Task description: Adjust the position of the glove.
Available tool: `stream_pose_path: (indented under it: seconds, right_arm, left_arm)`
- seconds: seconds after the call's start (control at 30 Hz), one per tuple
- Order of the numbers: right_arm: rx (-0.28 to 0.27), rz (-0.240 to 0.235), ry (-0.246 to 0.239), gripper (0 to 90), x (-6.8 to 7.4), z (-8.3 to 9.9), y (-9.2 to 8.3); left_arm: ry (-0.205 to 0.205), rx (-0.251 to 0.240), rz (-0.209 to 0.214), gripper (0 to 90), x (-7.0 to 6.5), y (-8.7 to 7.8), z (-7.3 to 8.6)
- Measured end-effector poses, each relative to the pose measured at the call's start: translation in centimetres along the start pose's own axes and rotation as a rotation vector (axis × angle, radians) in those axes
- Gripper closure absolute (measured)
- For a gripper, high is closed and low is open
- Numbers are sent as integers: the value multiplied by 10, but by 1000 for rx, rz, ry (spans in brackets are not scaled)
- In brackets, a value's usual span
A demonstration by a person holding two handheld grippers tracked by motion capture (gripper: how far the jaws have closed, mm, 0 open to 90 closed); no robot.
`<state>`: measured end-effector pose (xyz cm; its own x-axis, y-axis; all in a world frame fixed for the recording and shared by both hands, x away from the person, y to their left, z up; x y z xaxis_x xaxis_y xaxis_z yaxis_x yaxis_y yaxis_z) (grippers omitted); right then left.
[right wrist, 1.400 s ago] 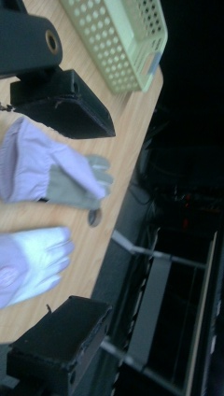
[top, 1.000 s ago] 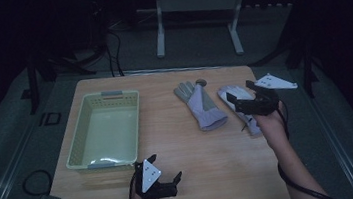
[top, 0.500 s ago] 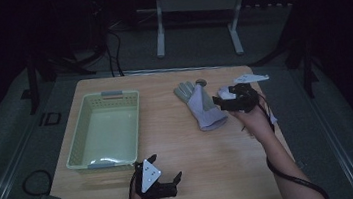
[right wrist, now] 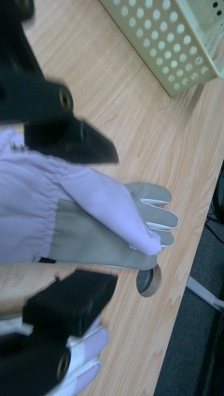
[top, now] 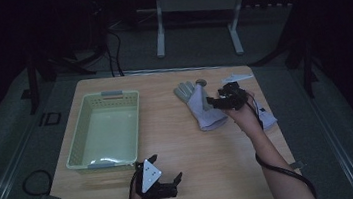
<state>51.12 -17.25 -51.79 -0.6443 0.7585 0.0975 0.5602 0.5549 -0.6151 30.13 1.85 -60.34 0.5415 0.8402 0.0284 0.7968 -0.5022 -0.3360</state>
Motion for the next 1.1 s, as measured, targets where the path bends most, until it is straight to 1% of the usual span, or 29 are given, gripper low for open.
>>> stream_pose_path:
  seconds: [0.07,0.1,0.13,0.17,0.2,0.23,0.27,0.3,0.37,0.5,0.53,0.63,0.7,0.87,0.9,1.0,1.1]
  right_arm:
    - [0,9,-8,399,-2,0,2]
    - [6,23,-20,434,-4,0,5]
    - [23,35,-35,448,-7,2,12]
    - [33,34,-34,481,-9,3,15]
    - [43,24,-29,484,-9,4,17]
    - [49,29,-27,483,-11,5,21]
    - [49,29,-27,483,-11,5,21]
    - [64,20,-7,483,-13,7,28]
    - [70,17,0,484,-15,8,31]
    - [80,21,3,496,-19,10,40]
    - [86,29,2,508,-21,11,42]
    - [99,31,11,519,-26,15,49]
    - [106,23,28,525,-29,19,53]
    - [127,28,22,528,-32,26,61]
    - [141,22,21,532,-32,31,66]
    - [149,16,19,535,-31,38,70]
    - [165,18,16,558,-31,45,75]
  left_arm:
    - [0,0,1,0,0,0,0]
    - [-3,-2,3,0,-1,0,0]
    - [-3,-1,4,0,0,0,0]
    - [-4,-2,4,0,0,0,0]
    - [-4,-2,5,0,0,0,0]
    - [-5,-2,5,0,0,0,0]
    - [-5,-2,5,0,0,0,0]
    - [-6,-2,5,0,0,0,0]
    - [-8,-2,6,0,0,0,0]
    - [-9,-3,8,0,0,0,0]
    - [-9,-3,9,0,0,0,0]
    - [-9,-3,9,0,0,0,0]
    - [-10,-3,11,0,0,0,0]
    - [-11,-3,12,0,0,0,0]
    - [-11,-1,13,0,0,0,0]
    - [-11,-1,11,0,0,0,0]
    - [-9,-1,10,0,0,0,0]
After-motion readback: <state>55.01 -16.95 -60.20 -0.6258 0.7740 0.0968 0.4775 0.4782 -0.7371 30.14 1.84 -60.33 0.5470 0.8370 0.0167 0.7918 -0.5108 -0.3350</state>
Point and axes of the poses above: each handheld gripper's, and its own axes: y roughly forward along the jaws, z roughly out of its underside, x roughly to its left, the point moved 10 cm from there along y, roughly forward along the jaws, and after that the axes turned 7 degrees about -z, right-handed, at the moved point
